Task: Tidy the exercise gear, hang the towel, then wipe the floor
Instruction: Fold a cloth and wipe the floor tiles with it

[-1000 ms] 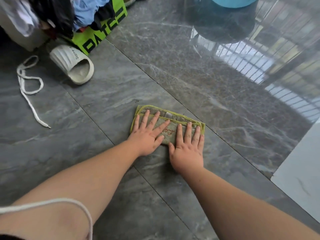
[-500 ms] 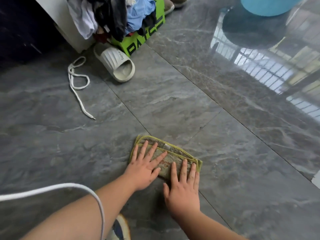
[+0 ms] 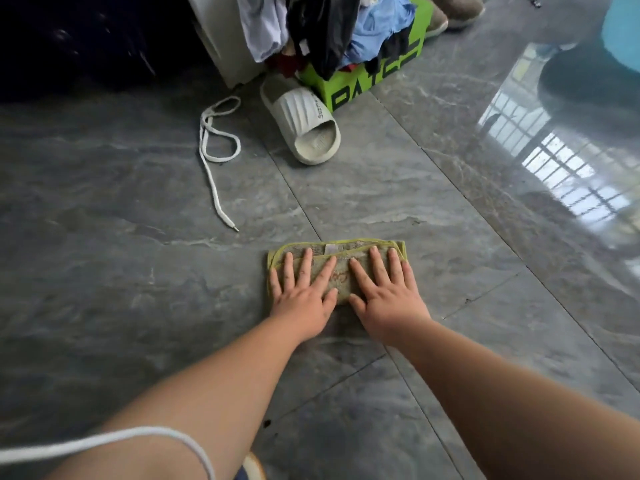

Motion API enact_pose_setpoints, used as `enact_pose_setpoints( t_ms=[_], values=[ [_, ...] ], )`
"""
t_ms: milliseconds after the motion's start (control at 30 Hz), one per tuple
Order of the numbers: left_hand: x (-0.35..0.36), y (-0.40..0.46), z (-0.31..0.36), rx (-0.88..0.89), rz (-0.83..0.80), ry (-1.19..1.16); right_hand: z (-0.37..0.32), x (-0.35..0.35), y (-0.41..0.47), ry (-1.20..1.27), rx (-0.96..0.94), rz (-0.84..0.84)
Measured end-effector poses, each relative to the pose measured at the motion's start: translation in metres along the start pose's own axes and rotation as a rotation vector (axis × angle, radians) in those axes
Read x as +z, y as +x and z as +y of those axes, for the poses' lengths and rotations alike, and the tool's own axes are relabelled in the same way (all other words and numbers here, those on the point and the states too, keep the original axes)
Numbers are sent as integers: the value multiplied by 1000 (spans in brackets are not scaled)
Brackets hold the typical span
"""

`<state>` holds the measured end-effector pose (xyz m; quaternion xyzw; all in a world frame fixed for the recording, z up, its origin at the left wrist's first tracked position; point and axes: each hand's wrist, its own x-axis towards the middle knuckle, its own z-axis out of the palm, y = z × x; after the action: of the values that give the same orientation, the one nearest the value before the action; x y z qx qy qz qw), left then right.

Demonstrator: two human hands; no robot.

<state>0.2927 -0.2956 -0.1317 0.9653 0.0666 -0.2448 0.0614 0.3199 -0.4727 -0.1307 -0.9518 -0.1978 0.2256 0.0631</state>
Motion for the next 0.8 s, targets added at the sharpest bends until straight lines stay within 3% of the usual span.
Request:
enact_pose_setpoints(
  t_ms=[133,467,800],
  values=[
    [-23,41,-14,-57,-36,-57,-3,-17,51,21,-19,28],
    [-64,124,-51,37,-28,-7,-13,-41,133,-9,37,50],
    [-61,102,-25,-47,-41,-40,2,-54,125,-15,-39,-21]
  ],
)
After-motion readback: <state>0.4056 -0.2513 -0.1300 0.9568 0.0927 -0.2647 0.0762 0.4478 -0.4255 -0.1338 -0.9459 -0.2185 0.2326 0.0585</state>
